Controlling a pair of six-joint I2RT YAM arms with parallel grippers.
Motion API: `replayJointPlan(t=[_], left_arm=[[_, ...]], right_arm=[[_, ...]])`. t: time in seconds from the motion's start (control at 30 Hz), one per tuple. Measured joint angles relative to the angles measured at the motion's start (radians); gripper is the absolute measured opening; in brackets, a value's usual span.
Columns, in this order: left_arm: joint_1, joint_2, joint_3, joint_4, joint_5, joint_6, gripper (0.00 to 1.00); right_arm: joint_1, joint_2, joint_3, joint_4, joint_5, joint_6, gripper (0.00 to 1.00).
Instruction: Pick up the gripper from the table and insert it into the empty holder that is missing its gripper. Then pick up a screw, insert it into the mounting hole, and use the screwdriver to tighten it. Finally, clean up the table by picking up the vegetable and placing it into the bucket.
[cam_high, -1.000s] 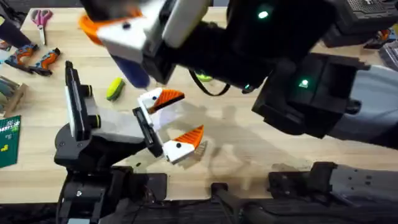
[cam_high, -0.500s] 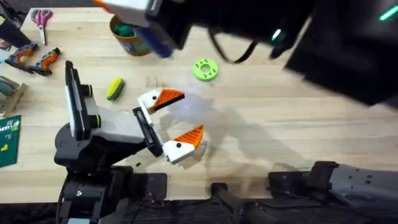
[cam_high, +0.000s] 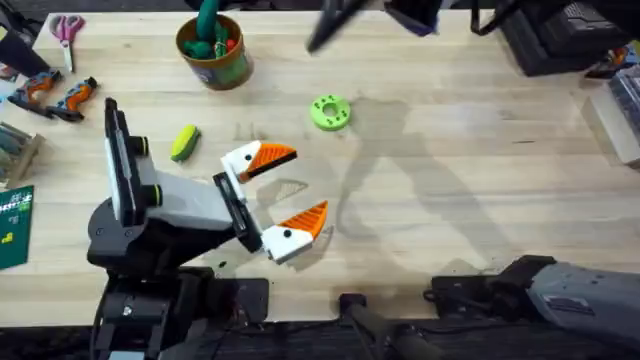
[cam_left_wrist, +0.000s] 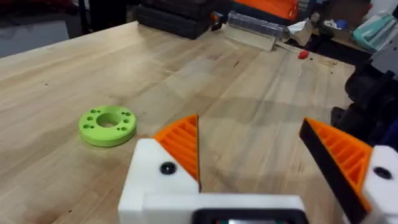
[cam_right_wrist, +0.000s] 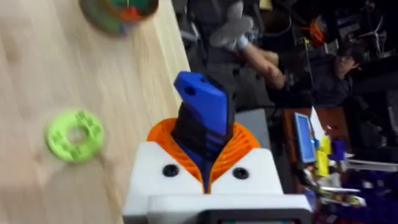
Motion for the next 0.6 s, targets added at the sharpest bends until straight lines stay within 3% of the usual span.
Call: replayJointPlan(t=[0.23, 0.37, 0.6], left_arm=[[0.000, 0.000, 0.000, 0.000, 0.000, 0.000, 0.985], [0.000, 0.000, 0.000, 0.000, 0.000, 0.000, 0.985], [0.000, 0.000, 0.000, 0.000, 0.000, 0.000, 0.985]], right_arm=[[-0.129, 0.135, 0.000, -0.019, 0.005, -0.205, 0.025], [-0.227, 0.342, 0.000, 0.040, 0.084, -0.360, 0.025], [-0.285, 0.483, 0.000, 0.081, 0.134, -0.428, 0.025]])
